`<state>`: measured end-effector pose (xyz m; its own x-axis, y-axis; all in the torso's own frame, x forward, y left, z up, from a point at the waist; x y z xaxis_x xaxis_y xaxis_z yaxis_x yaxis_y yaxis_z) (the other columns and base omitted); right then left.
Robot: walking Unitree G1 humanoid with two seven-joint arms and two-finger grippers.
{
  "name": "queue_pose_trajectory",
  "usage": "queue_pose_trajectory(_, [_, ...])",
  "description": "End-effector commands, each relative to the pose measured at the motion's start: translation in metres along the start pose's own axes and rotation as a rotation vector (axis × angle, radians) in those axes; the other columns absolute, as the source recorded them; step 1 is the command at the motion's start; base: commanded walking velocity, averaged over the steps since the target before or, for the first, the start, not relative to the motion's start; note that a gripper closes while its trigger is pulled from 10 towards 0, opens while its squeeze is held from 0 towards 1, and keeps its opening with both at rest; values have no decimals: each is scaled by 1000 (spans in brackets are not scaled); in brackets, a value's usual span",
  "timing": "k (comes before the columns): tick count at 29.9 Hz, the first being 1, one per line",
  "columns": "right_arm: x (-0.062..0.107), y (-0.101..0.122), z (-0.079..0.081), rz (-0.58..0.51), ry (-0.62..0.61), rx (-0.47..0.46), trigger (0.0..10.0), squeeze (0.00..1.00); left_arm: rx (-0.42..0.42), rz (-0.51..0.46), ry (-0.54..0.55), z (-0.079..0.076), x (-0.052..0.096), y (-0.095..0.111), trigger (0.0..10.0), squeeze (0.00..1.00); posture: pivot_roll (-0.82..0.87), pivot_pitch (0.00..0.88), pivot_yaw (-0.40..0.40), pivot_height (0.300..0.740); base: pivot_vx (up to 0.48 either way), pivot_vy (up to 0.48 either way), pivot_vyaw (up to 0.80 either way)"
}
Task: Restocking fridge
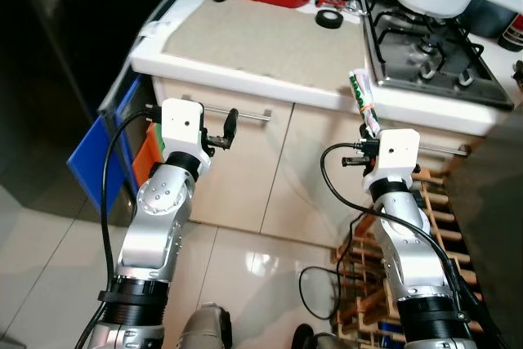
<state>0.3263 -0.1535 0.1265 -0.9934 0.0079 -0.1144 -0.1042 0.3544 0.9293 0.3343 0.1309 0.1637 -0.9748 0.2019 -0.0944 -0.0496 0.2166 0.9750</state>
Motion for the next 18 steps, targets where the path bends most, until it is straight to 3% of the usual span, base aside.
queue_pose_trajectory(1, [-2, 1, -3, -10, -5, -6, 0, 0, 7, 0, -17, -4, 0, -1, 10000, 0, 185, 0, -66, 740, -435, 0, 0])
queue_pose_trajectory(10, [-5, 3, -3, -20, -5, 0, 0, 0, -1, -3, -23, -5, -1, -1, 10000, 0, 185, 0, -66, 740, -426, 0, 0])
queue_pose_trajectory(12, [-6, 2, -2, -14, 0, 4, 0, 0, -2, -7, -24, -5, -1, -1, 10000, 0, 184, 0, -66, 740, 0, 0, 0])
queue_pose_trajectory(18, [-6, 1, 0, -11, 10, 10, 0, 0, -3, -11, -34, -7, -1, -1, 10000, 0, 180, 0, -68, 740, 0, 0, -773])
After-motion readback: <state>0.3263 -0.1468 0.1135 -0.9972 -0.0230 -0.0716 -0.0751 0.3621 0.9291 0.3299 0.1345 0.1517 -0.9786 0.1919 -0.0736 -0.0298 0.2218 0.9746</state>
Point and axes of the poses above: a point about 5 cm out from each wrist's last joint towards the gripper, its own x axis pointing back from the gripper into the wrist, its own y axis along the axis of the wrist's last joint, z = x × y, the point moved 2 cm from there along -x, pointing out of the wrist towards the gripper, and after that the axes turned 15 degrees about x, right-handed, at the moved point
